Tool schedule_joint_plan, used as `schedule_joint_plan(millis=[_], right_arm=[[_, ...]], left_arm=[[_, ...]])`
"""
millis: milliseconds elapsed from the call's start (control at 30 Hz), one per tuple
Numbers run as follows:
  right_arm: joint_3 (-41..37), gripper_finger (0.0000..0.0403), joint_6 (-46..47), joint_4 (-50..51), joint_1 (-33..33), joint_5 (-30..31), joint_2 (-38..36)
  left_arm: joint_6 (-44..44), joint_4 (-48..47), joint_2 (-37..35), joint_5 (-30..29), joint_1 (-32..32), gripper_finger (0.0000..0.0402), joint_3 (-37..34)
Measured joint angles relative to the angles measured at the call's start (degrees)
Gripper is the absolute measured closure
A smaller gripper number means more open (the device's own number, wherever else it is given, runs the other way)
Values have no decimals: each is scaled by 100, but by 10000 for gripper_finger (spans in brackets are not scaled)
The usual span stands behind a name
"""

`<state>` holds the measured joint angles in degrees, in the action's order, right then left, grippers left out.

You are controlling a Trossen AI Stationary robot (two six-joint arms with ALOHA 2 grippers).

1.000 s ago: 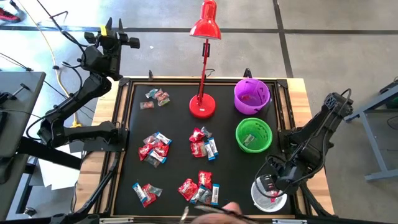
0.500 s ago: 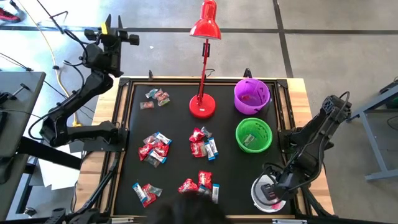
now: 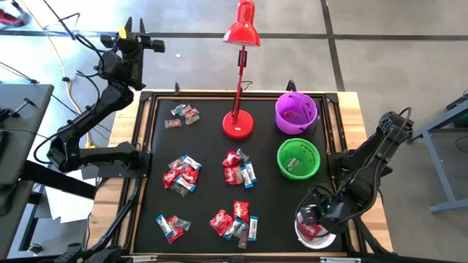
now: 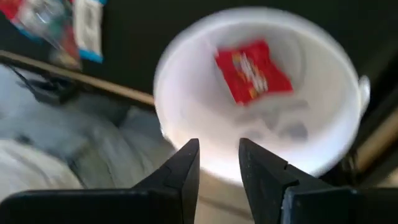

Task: Organize candy in baskets
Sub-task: Put the orange gummy into the violet bucket

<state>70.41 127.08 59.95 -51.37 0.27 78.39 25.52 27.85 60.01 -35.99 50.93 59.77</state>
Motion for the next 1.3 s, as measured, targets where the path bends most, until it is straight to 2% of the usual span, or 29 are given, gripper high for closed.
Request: schedule_joint_plan(millis=[100, 167, 267, 367, 500, 667, 767, 900, 1033, 1133, 1300], right_arm=[[0, 296, -445, 35, -14, 568, 0], [0, 295, -776, 116, -75, 1022, 0], [0, 295, -989, 603, -175, 2063, 0], [0, 295, -1152, 1310, -288, 2876, -2], [0, 295, -1483, 2204, -428, 3120, -2], [0, 295, -1663, 3009, -505, 3186, -4], [0, 295, -1938, 2990, -495, 3847, -7], [0, 295, -1958, 2994, -349, 5003, -20], [0, 295, -2275, 3000, -156, 5689, -20], [0, 295, -2536, 3004, 14, 5738, -20], [0, 295, -2559, 3005, 204, 5740, -100]], left_arm=[[-543, -338, -22, 74, -104, 275, 0], [-840, -797, -28, 415, -186, 275, 2], [-1362, -1867, -12, 909, -245, 275, 2], [-2297, -3241, -4, 954, -386, 275, 2], [-3617, -5110, 4, 1116, -559, 275, 2], [-4592, -7165, 2, 1575, -789, 275, 2], [-4932, -8162, 4, 1931, -1009, 275, 2], [-5517, -9218, 2, 1918, -1293, 275, -1], [-6020, -9475, -1, 1838, -1415, 275, -353], [-6144, -9283, 7, 1898, -1435, 275, -865], [-6055, -8500, 209, 2319, -1517, 275, -1748]])
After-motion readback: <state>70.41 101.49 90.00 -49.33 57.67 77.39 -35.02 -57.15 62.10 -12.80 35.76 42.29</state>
